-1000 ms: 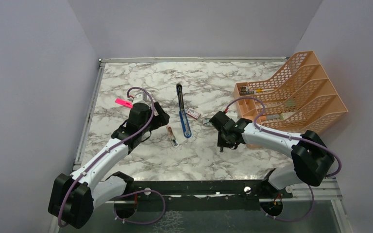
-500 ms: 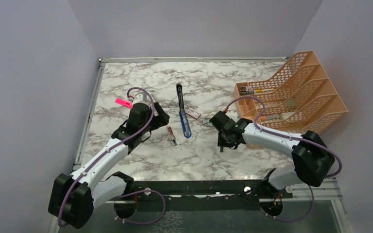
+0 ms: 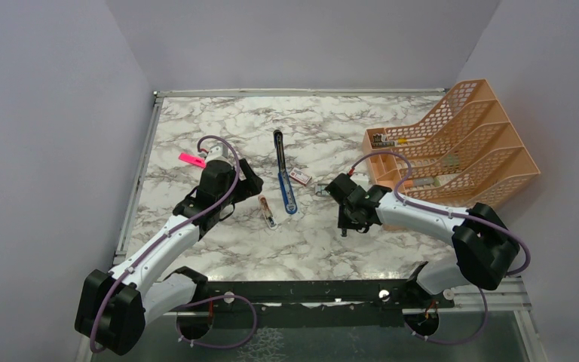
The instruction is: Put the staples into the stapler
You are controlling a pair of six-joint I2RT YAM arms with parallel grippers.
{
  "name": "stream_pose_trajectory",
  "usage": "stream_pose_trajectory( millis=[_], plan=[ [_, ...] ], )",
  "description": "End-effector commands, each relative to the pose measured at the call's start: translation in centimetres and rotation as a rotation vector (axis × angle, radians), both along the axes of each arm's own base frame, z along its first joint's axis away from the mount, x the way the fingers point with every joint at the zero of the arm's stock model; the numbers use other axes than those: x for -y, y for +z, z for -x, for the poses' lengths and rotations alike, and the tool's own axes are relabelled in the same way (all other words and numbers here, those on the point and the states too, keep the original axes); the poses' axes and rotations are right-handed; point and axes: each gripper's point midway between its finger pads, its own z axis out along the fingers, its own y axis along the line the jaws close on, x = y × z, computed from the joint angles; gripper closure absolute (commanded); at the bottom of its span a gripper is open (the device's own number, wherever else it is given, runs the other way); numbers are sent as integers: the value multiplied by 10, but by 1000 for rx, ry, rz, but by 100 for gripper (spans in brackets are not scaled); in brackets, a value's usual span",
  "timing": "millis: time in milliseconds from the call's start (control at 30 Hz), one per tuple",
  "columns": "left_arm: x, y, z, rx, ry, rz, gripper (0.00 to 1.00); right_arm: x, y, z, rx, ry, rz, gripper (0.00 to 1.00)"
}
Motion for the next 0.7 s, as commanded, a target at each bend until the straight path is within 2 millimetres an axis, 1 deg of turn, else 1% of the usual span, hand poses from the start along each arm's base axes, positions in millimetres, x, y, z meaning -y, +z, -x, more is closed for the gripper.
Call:
stream_pose_trajectory(
  millis=[0,167,333,400,500,600,667],
  plan=[
    [2,5,-1,17,-9,17,15,2,-9,1,-1,1,15,73],
    [2,5,0,16,-9,16,15,1,-6,1,0,4,9,66],
    [2,6,-1,19,-9,17,15,-3,14,-7,43,4,-11,60],
    [2,8,-2,24,-10,17,15,-4,27,-14,77,10,-14,59],
    [2,11,-3,30,-11,14,15,-9,52,-29,150,28,-20,58],
    [1,13,-5,36,-7,5,15,-18,80,-47,233,72,-23,61],
    [0,14,-6,38,-4,0,15,-27,96,-60,281,105,-22,65]
  ],
)
